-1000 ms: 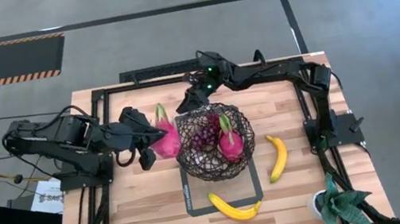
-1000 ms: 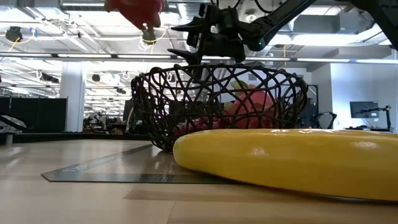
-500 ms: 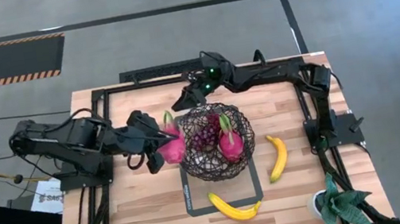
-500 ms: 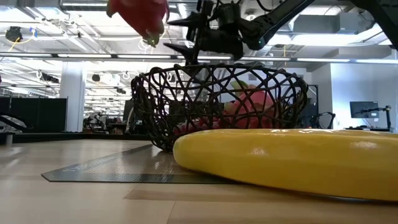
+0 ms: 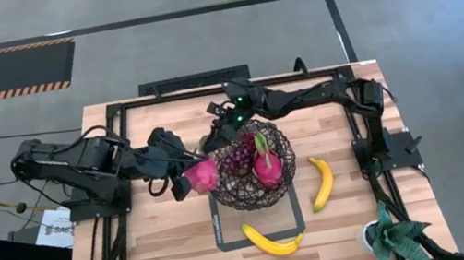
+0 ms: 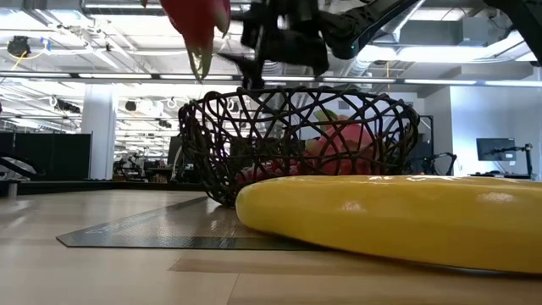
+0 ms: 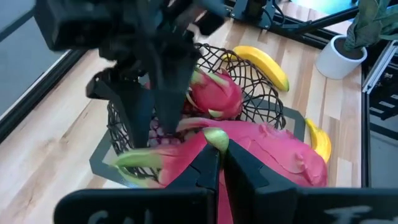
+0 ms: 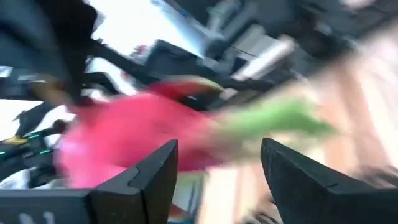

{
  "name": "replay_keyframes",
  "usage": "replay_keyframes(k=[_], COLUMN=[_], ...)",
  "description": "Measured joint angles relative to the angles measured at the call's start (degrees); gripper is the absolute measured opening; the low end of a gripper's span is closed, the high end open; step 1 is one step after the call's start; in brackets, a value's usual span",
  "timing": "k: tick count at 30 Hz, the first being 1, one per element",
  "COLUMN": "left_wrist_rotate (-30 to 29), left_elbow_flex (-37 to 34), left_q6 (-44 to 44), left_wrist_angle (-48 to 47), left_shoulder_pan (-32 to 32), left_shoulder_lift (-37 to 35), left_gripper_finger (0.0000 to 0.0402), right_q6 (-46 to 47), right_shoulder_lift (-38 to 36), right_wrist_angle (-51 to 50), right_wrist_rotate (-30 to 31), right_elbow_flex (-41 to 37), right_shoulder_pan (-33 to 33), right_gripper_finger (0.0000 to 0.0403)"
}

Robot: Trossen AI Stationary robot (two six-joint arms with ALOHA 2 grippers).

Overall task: Build produce basket
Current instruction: Put the red dragon fruit into the black wire basket

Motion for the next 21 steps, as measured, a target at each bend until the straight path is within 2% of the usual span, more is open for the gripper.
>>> replay_keyframes(k=[3,6,10,13,21], left_wrist_rotate=[0.0,0.0,0.0,0.4,1.8], left_elbow_flex=[0.0,0.0,0.0,0.0,0.1], left_q6=[0.0,0.0,-0.1,-0.2,-0.9], left_wrist_angle=[0.0,0.0,0.0,0.1,-0.3], left_shoulder_pan=[0.0,0.0,0.0,0.0,0.0], left_shoulder_lift=[0.0,0.0,0.0,-0.1,-0.1], left_gripper_finger=[0.0000,0.0000,0.0000,0.0000,0.0000], right_q6=[-3.4,-1.2,9.8,16.3,20.2], right_shoulder_lift=[0.2,2.6,7.5,11.4,17.0], right_wrist_angle=[-5.8,-1.8,12.9,19.2,18.7], right_wrist_rotate=[2.6,3.2,-0.9,-4.8,-14.6], right_elbow_flex=[0.0,0.1,1.6,5.8,18.6], right_shoulder_pan=[-0.7,-0.6,0.0,0.1,-1.5], right_gripper_finger=[0.0250,0.0249,0.0249,0.0249,0.0249])
